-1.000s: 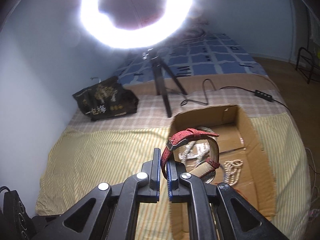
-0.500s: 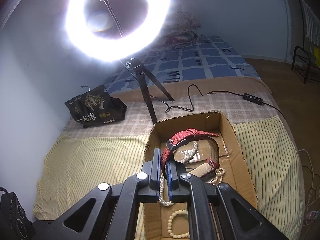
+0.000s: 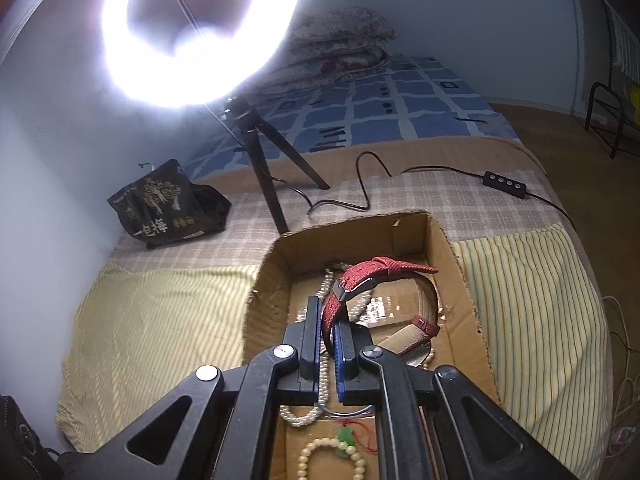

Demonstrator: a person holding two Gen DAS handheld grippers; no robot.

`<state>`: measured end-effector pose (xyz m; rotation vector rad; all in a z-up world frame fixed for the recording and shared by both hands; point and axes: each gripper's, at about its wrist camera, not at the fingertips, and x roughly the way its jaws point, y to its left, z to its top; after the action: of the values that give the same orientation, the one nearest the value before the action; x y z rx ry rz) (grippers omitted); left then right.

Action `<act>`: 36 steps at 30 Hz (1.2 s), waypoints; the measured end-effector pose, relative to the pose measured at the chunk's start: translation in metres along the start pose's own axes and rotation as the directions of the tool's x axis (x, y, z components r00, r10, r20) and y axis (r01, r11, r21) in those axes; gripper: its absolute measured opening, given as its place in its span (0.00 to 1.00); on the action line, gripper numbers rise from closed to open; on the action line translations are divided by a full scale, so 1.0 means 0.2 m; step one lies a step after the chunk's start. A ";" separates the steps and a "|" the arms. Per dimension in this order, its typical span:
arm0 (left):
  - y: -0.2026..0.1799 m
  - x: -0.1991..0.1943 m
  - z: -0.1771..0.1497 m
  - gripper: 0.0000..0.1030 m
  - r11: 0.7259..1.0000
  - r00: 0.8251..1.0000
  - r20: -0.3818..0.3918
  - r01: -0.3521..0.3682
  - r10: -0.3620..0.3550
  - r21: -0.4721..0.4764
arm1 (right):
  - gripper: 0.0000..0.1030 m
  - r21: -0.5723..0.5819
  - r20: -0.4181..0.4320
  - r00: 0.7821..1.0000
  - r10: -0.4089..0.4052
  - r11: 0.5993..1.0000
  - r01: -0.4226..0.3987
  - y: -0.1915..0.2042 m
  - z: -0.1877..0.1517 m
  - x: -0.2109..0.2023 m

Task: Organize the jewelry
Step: 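Carry the earring with the left tool while the right carries the watch to the box, then open the left tool over the box while the right tool releases the watch inside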

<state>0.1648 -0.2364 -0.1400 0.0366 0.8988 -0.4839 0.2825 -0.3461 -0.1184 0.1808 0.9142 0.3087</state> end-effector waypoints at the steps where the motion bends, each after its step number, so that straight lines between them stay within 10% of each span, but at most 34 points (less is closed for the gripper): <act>1: -0.01 0.01 0.00 0.16 1.000 1.000 -0.001 0.001 -0.001 0.002 | 0.03 0.005 -0.001 1.000 -0.001 1.000 0.001 -0.01 0.00 0.00; 16: -0.05 0.06 0.02 0.16 0.999 1.000 0.012 -0.017 0.017 0.031 | 0.06 0.000 0.004 1.000 -0.008 1.000 0.008 -0.05 0.01 0.02; 21: -0.05 0.08 0.03 0.17 0.999 1.000 0.007 -0.025 0.025 0.045 | 0.32 0.006 0.026 1.000 -0.014 1.000 0.014 -0.06 0.01 0.01; 25: -0.03 0.08 0.02 0.56 0.999 0.999 0.008 -0.035 0.034 0.026 | 0.40 0.017 0.041 0.999 -0.013 1.000 0.012 -0.07 0.02 -0.01; 32: -0.01 0.07 0.03 0.68 0.999 0.999 0.019 -0.039 0.039 0.012 | 0.80 0.018 0.073 0.996 -0.051 0.999 0.050 -0.07 0.02 -0.04; 36: -0.02 0.07 0.03 0.68 0.999 0.999 0.019 -0.045 0.045 0.019 | 0.81 0.028 0.081 0.995 -0.060 0.998 0.058 -0.08 0.03 -0.06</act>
<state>0.1750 -0.2462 -0.1456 0.0704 0.8737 -0.4504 0.2828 -0.3654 -0.1111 0.1887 0.8409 0.2334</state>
